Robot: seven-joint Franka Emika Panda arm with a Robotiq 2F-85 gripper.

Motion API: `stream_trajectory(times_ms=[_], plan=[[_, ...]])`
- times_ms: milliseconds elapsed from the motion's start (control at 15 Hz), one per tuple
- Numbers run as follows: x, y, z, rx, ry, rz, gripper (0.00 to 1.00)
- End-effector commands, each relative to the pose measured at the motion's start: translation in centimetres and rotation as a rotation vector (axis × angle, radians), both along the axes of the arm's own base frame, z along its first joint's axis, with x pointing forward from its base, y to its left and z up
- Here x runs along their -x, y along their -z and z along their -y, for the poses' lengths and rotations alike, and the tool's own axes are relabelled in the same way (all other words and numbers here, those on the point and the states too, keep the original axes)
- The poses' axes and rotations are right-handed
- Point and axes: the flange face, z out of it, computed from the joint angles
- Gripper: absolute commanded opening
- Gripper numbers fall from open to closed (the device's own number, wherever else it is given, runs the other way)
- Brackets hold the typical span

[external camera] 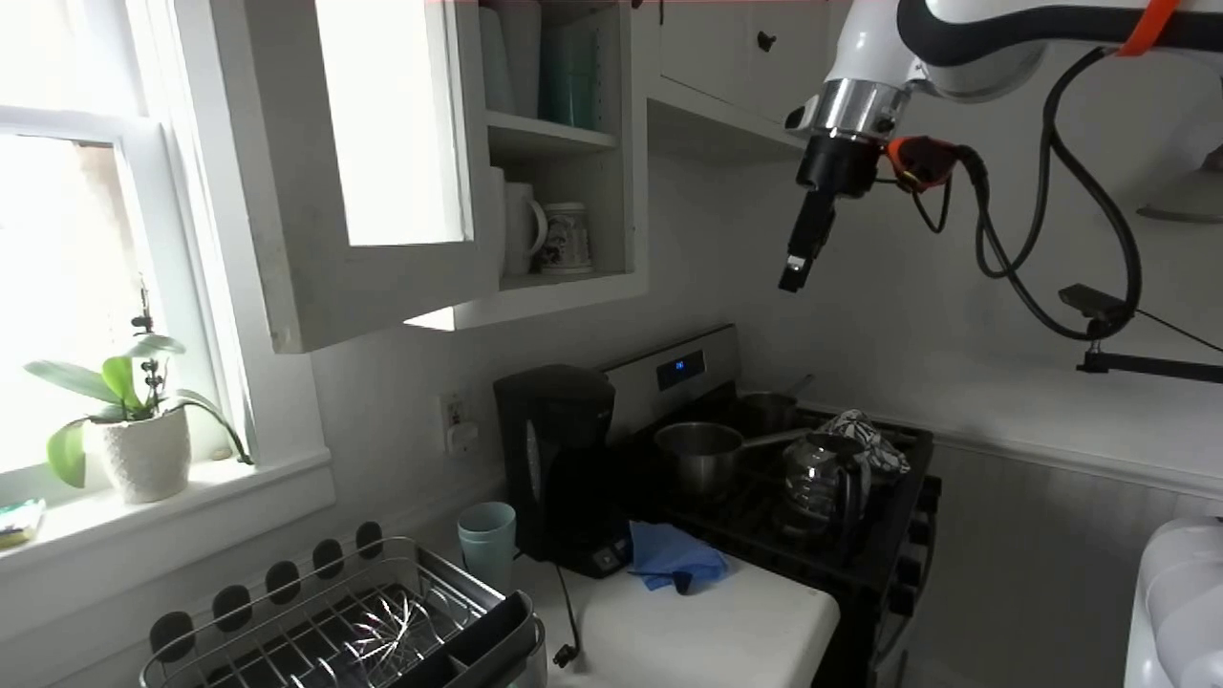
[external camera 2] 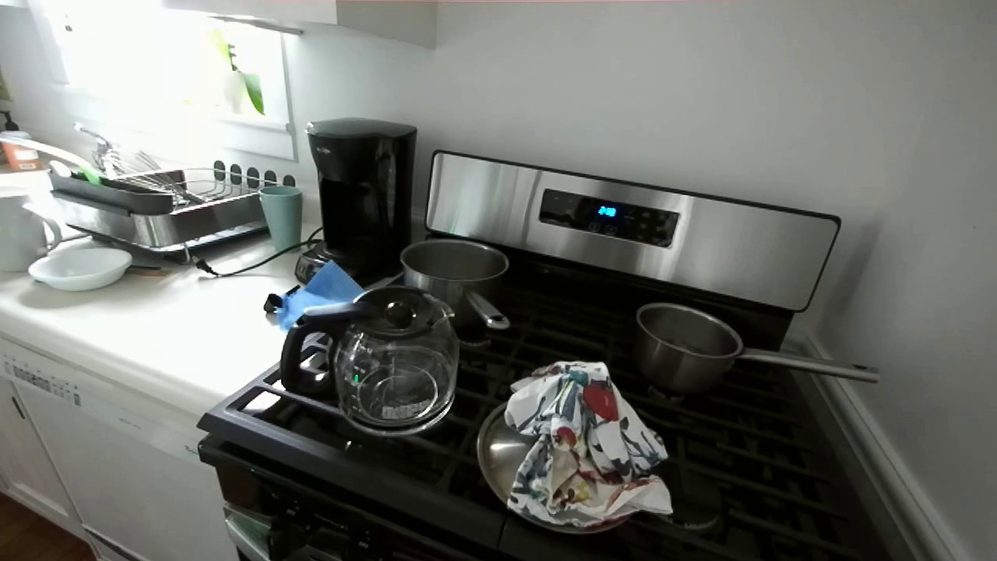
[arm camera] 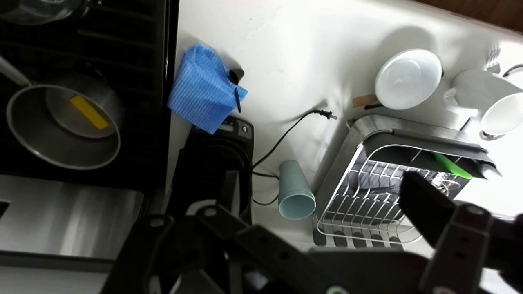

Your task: Move the cup from the top shelf to the bottom shelf

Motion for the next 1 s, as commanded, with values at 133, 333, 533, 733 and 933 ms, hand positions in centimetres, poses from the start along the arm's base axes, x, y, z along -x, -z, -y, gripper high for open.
stream_trajectory(times_ms=[133, 333, 533, 733, 933], plan=[[-0.5, -5.1, -1.1, 0.003, -0.141, 0.115, 1.0], [-1.7, -7.6, -2.6, 0.029, -0.208, 0.199, 1.0], [-3.2, -9.9, -4.1, 0.054, -0.26, 0.289, 1.0], [-4.9, -12.3, -5.5, 0.068, -0.294, 0.391, 1.0], [-6.8, -14.3, -6.6, 0.066, -0.305, 0.502, 1.0]])
